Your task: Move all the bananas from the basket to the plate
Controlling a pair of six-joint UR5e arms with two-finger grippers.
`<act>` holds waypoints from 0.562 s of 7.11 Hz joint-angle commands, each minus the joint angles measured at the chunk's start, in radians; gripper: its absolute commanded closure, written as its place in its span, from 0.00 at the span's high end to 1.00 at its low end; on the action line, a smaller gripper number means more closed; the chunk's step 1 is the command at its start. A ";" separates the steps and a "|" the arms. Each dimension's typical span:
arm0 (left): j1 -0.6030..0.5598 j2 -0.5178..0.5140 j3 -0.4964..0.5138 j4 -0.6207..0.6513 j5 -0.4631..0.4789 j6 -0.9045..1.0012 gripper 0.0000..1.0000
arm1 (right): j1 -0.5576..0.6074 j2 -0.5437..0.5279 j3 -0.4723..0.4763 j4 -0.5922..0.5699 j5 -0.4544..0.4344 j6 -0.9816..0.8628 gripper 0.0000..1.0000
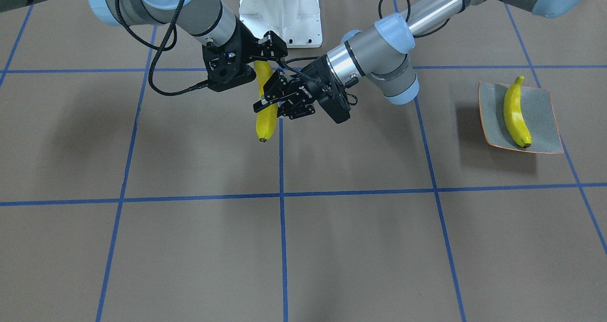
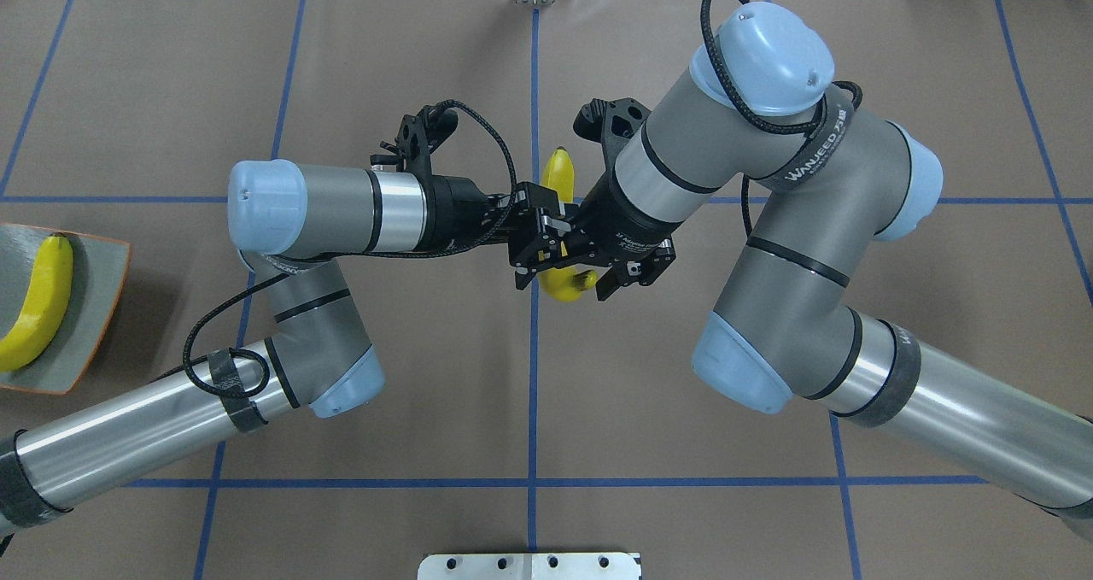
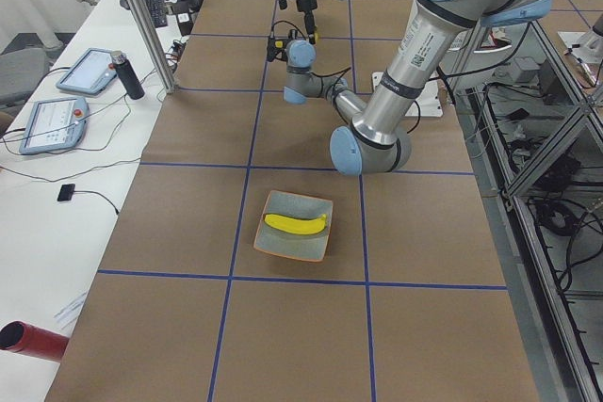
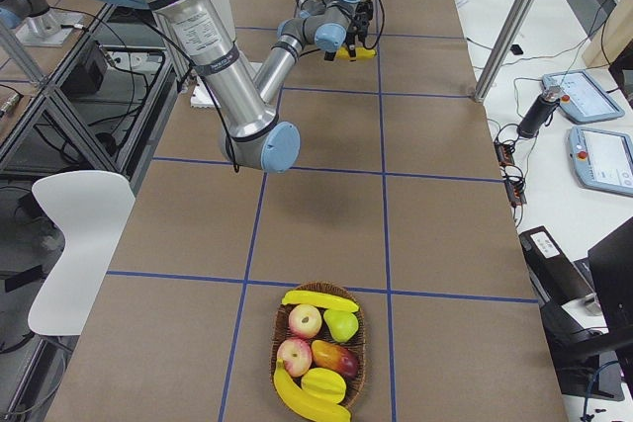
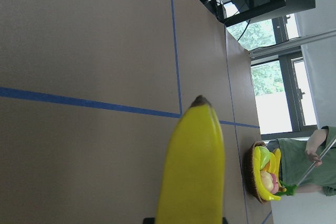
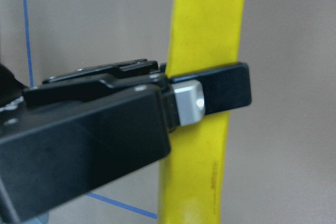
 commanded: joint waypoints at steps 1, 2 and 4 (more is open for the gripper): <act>-0.003 0.003 0.019 0.000 -0.001 0.004 0.00 | 0.059 -0.006 0.006 0.027 0.022 0.010 1.00; -0.004 0.006 0.030 0.000 -0.003 0.007 0.00 | 0.104 -0.024 0.009 0.030 0.058 0.010 1.00; -0.027 0.006 0.049 0.000 -0.007 0.009 0.00 | 0.197 -0.052 0.010 0.028 0.131 0.001 1.00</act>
